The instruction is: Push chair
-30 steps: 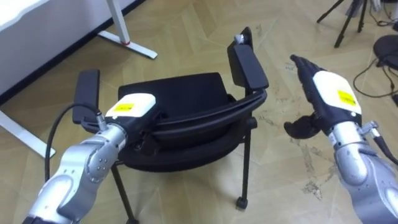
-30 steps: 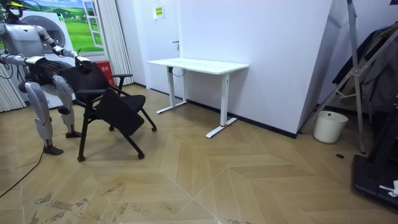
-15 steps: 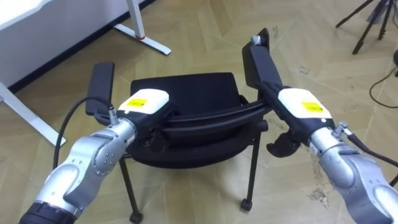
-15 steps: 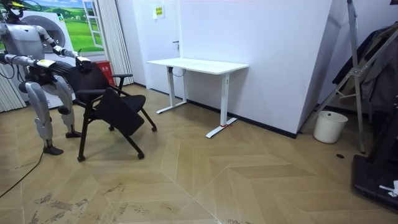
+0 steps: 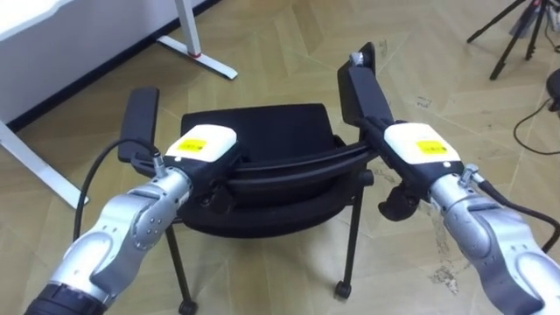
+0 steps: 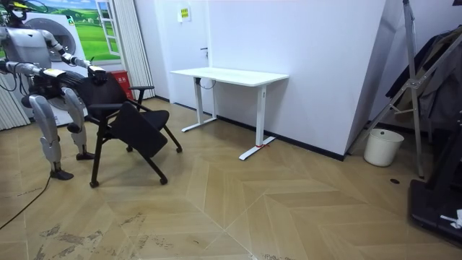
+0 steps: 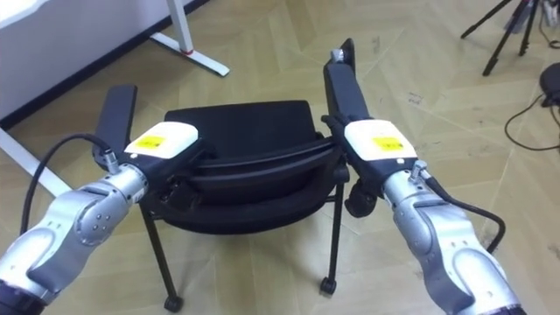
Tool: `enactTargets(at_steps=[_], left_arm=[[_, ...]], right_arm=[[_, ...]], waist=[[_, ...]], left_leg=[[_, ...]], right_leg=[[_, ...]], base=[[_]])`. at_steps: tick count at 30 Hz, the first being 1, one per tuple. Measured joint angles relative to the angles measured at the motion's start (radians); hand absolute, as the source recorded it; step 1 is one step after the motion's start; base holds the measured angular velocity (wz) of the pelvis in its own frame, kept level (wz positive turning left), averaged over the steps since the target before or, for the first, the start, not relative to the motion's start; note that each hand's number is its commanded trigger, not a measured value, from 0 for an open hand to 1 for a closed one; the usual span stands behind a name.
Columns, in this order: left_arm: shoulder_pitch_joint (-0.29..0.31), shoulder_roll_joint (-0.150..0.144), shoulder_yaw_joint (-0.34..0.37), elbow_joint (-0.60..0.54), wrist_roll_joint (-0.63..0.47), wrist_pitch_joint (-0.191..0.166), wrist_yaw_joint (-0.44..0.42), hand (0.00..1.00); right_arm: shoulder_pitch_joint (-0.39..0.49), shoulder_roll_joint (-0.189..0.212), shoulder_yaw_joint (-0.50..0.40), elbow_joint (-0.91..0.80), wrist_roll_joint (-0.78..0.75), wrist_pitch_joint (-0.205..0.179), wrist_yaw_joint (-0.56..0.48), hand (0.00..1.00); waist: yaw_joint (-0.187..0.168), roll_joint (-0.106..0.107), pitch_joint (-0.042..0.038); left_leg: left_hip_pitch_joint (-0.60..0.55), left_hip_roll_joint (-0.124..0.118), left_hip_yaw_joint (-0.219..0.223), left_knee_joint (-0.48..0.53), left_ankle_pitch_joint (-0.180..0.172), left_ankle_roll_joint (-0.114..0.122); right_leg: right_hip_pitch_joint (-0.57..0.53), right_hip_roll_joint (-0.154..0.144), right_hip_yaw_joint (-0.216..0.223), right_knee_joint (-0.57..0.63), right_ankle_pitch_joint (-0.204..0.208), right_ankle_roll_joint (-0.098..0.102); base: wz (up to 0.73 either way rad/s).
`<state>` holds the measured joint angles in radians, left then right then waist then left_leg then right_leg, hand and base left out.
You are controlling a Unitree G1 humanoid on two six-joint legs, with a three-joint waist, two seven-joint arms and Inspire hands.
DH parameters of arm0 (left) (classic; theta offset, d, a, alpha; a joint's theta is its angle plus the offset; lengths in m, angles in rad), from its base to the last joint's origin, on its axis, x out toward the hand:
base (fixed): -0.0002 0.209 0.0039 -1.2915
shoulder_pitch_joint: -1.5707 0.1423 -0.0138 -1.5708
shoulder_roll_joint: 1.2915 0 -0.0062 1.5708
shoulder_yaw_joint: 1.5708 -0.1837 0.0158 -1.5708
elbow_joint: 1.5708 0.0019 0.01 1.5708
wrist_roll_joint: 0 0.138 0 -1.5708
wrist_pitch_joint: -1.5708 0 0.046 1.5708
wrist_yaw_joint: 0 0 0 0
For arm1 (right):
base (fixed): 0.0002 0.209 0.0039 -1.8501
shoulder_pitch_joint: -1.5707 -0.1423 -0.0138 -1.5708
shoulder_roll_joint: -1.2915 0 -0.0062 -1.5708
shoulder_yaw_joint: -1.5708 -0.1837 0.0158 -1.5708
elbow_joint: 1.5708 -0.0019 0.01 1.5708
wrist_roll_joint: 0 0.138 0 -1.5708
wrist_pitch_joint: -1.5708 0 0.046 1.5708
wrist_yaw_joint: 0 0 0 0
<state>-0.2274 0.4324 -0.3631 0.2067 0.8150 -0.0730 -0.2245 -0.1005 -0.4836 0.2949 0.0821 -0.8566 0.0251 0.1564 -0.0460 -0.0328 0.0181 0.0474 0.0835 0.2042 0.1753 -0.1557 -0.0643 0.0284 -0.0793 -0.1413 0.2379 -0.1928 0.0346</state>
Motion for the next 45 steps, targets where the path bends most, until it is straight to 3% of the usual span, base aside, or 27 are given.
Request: enactTargets(at_steps=[5, 10, 13, 18, 23, 30, 32, 35, 36, 41, 45], left_arm=[[-0.024, 0.014, -0.031, 0.026, -0.028, -0.001, 0.015, 1.0], [-0.041, 0.015, -0.045, 0.041, -0.037, 0.001, 0.017, 1.0], [-0.049, 0.013, -0.056, 0.036, -0.037, 0.001, 0.017, 1.0], [-0.065, 0.01, -0.1, 0.011, -0.036, -0.003, 0.017, 1.0], [-0.065, 0.009, -0.112, 0.005, -0.036, -0.015, 0.017, 1.0], [-0.066, 0.01, -0.113, 0.001, -0.034, -0.014, 0.017, 1.0], [-0.066, 0.011, -0.111, 0.002, -0.034, -0.014, 0.017, 1.0], [-0.066, 0.012, -0.111, 0.002, -0.034, -0.011, 0.017, 1.0], [-0.066, 0.012, -0.111, 0.002, -0.034, -0.01, 0.017, 1.0], [-0.066, 0.012, -0.111, -0.002, -0.034, -0.009, 0.016, 1.0], [-0.065, 0.011, -0.112, -0.015, -0.033, -0.013, 0.01, 1.0]], right_arm=[[-0.001, -0.005, 0.015, 0.0, -0.008, 0.015, -0.002, 0.0], [-0.024, -0.04, 0.047, -0.006, -0.013, 0.022, 0.002, 0.0], [-0.043, -0.04, 0.111, -0.054, -0.014, 0.018, 0.024, 0.0], [-0.061, -0.038, 0.172, -0.085, -0.001, -0.047, 0.056, 0.0], [-0.076, -0.039, 0.172, -0.084, 0.002, -0.057, 0.05, 0.0], [-0.078, -0.037, 0.172, -0.015, -0.005, -0.065, 0.036, 0.0], [-0.082, -0.036, 0.171, -0.013, -0.009, -0.07, 0.034, 0.4], [-0.096, -0.031, 0.171, -0.013, -0.009, -0.073, 0.034, 0.7], [-0.099, -0.031, 0.171, -0.013, -0.008, -0.076, 0.034, 1.0], [-0.1, -0.026, 0.172, -0.003, -0.007, -0.079, 0.034, 1.0], [-0.126, 0.011, 0.162, 0.037, -0.006, -0.067, 0.002, 1.0]], waist=[[0.0, 0.0, 0.0], [0.003, 0.0, -0.0001], [0.012, 0.0, -0.0003], [0.028, -0.003, -0.0034], [0.037, -0.004, -0.0034], [0.03, -0.005, -0.0022], [0.029, -0.006, -0.0015], [0.028, -0.008, -0.0001], [0.028, -0.009, 0.0002], [0.031, -0.008, 0.0021], [0.041, -0.008, 0.0027]], left_leg=[[0.0, 0.0, -0.014, 0.002, 0.0, 0.0], [-0.003, 0.0, -0.018, 0.003, 0.0, 0.0], [-0.01, 0.0, -0.024, 0.004, 0.0, 0.0], [-0.024, -0.003, -0.07, 0.006, 0.0, 0.0], [-0.016, -0.005, -0.1, -0.004, 0.0, 0.0], [-0.019, -0.007, -0.103, -0.009, 0.0, 0.0], [-0.019, -0.007, -0.103, -0.008, 0.0, 0.0], [-0.019, -0.007, -0.103, -0.007, 0.0, 0.0], [-0.019, -0.007, -0.103, -0.007, 0.0, 0.0], [-0.018, -0.007, -0.103, -0.007, 0.0, 0.0], [-0.022, -0.008, -0.103, -0.006, 0.0, 0.0]], right_leg=[[0.005, 0.0, -0.006, 0.0, 0.0, 0.0], [0.005, 0.001, -0.01, 0.0, 0.001, -0.001], [0.004, 0.001, -0.012, -0.006, 0.001, -0.001], [0.014, 0.0, -0.045, -0.016, 0.001, -0.001], [0.027, 0.0, -0.058, -0.019, 0.001, -0.001], [0.027, -0.001, -0.069, -0.02, 0.001, -0.001], [0.026, -0.001, -0.068, -0.02, 0.001, -0.001], [0.026, -0.001, -0.066, -0.02, 0.001, -0.001], [0.026, -0.001, -0.066, -0.02, 0.001, -0.001], [0.026, -0.001, -0.066, -0.021, 0.001, 0.0], [0.029, -0.001, -0.066, -0.033, 0.0, 0.0]], base=[[0.03], [0.01], [0.05], [0.19], [0.11], [0.02], [0.0], [0.0], [0.0], [0.0], [0.0]])
